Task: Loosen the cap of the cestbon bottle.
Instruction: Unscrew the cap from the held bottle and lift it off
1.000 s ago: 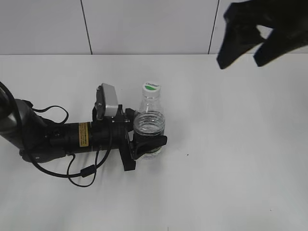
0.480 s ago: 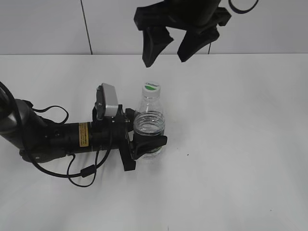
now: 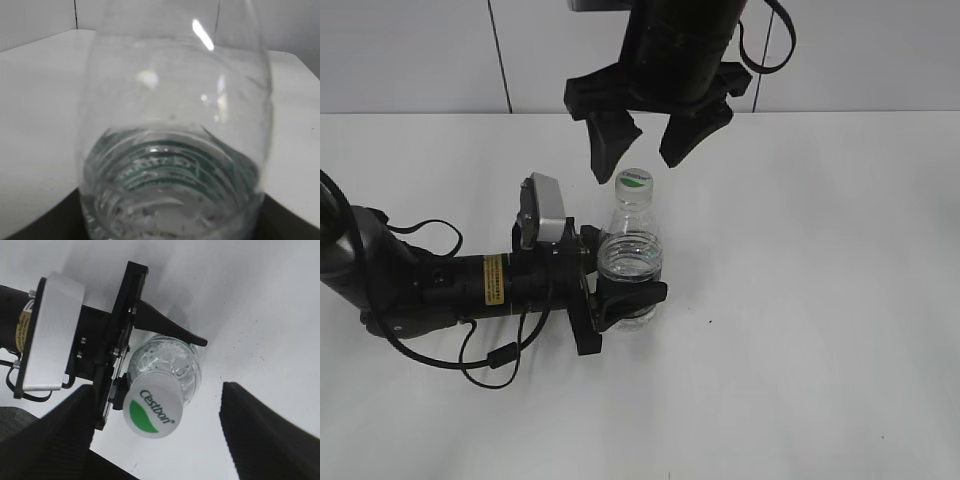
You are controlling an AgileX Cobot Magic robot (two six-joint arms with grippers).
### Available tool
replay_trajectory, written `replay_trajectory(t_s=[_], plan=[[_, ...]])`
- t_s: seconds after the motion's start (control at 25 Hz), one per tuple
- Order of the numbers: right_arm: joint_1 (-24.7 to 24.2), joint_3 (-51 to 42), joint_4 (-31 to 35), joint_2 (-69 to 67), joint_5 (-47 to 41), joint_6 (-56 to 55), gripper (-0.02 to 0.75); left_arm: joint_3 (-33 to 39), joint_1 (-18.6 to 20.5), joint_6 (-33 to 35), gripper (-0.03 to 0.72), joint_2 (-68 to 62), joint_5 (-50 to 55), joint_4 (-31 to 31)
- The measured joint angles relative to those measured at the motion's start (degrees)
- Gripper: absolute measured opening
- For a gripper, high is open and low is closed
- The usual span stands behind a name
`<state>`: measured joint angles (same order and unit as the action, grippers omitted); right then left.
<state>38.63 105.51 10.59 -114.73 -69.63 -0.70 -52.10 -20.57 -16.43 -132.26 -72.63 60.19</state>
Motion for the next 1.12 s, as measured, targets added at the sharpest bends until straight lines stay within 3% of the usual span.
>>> replay_trajectory(t_s=[0.48, 0.76, 1.12], plan=[[0.27, 0.07, -0.39, -1.72, -0.05, -0.04, 0.587, 0.00, 0.00, 0.00, 0.402, 0.00, 0.00, 0.00], [2.47, 0.07, -1.32, -1.77, -0.12, -0.04, 0.514, 0.00, 0.00, 0.00, 0.402, 0.00, 0.06, 0.00], [2.52, 0.07, -3.56, -1.77, -0.12, -0.04, 0.503, 0.00, 0.00, 0.00, 0.402, 0.00, 0.06, 0.00]])
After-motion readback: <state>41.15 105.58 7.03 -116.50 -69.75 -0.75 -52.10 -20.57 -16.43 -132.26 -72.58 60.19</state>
